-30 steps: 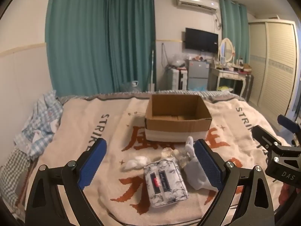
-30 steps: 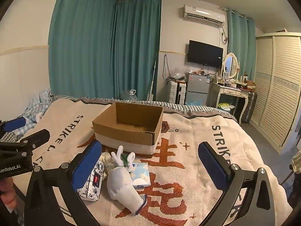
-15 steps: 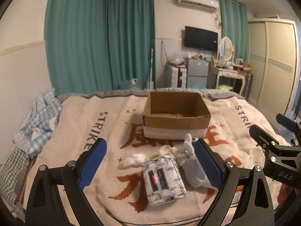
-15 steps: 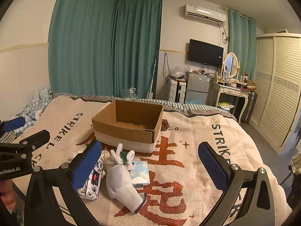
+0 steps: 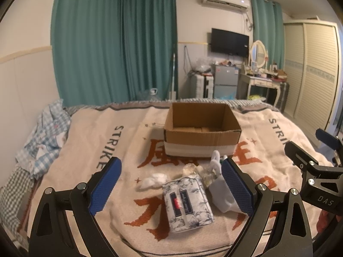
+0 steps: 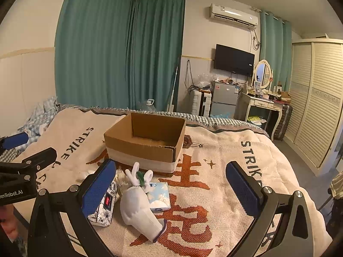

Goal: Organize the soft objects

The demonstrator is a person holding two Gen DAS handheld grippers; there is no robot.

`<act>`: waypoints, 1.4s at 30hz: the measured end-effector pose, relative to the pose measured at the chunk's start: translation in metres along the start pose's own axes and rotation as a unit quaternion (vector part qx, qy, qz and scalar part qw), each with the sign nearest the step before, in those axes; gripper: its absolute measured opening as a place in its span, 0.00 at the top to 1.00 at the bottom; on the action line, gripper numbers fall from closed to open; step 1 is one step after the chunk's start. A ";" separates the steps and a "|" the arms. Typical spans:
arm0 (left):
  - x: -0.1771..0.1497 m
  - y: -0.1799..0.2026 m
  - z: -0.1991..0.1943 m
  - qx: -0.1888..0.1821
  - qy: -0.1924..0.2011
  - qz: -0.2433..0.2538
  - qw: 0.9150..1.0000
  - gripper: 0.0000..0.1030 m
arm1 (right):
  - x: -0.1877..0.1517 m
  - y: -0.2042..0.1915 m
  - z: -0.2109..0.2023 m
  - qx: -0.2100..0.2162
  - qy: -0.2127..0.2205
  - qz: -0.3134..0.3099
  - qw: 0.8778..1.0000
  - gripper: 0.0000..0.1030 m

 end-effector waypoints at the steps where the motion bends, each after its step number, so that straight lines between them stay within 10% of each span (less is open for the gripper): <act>1: 0.000 0.000 0.000 0.000 0.000 0.000 1.000 0.07 | 0.000 0.000 0.000 0.000 -0.001 0.000 1.000 0.00; 42: 0.007 0.004 -0.004 -0.005 -0.001 -0.006 1.000 0.07 | 0.006 0.002 -0.005 0.003 0.003 0.014 1.000 0.00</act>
Point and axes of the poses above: each gripper's, at about its wrist camera, not at the fingertips, and z roughly the way its jaws point, y to its right, x to its top, the point moved 7 cm from there along z, roughly the way its jaws point, and after that the axes turned 11 degrees about -x, right-handed, at the moved point
